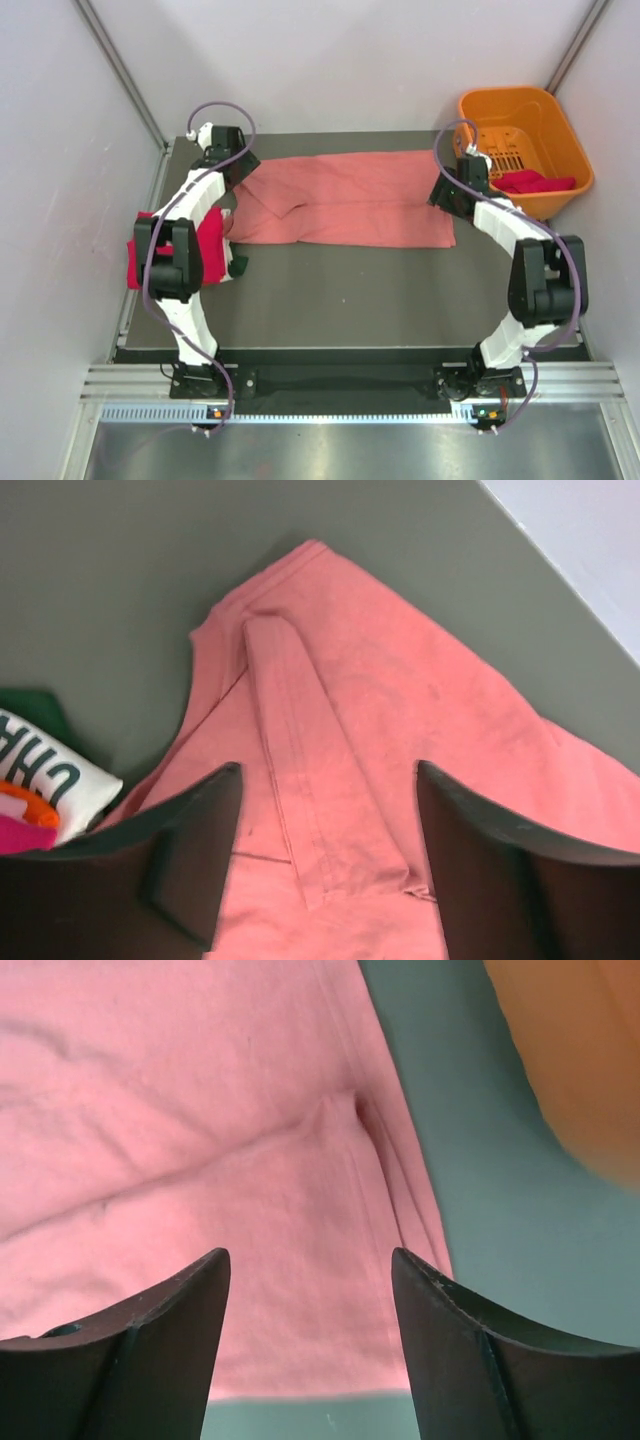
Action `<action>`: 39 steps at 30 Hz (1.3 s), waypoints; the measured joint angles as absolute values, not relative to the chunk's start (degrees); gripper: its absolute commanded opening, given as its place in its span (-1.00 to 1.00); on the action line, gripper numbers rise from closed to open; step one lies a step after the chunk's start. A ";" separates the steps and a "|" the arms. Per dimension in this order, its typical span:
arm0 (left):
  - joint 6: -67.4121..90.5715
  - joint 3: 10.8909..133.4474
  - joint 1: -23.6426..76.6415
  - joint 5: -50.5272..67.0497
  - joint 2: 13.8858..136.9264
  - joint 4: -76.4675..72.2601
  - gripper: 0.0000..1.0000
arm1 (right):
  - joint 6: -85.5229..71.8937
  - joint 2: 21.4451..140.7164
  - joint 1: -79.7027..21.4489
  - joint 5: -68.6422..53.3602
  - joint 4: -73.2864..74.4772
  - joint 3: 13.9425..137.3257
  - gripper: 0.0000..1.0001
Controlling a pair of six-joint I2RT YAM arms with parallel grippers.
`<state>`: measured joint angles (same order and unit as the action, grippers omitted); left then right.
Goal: Fold and stack the t-shirts
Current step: Fold the tshirt
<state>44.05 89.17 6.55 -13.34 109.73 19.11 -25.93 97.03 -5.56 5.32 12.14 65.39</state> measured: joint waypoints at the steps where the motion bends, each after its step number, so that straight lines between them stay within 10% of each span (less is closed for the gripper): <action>1: 43.64 88.60 6.26 -12.82 109.47 18.33 0.54 | -26.35 94.80 -5.67 5.48 10.61 62.61 0.32; 21: 42.44 65.71 6.42 -6.52 77.87 13.32 0.50 | -44.84 63.33 -13.65 17.96 -2.79 28.42 0.22; 39: 43.64 61.58 6.42 -4.75 73.38 14.22 0.47 | -67.33 80.09 -13.87 24.99 -8.01 28.69 0.18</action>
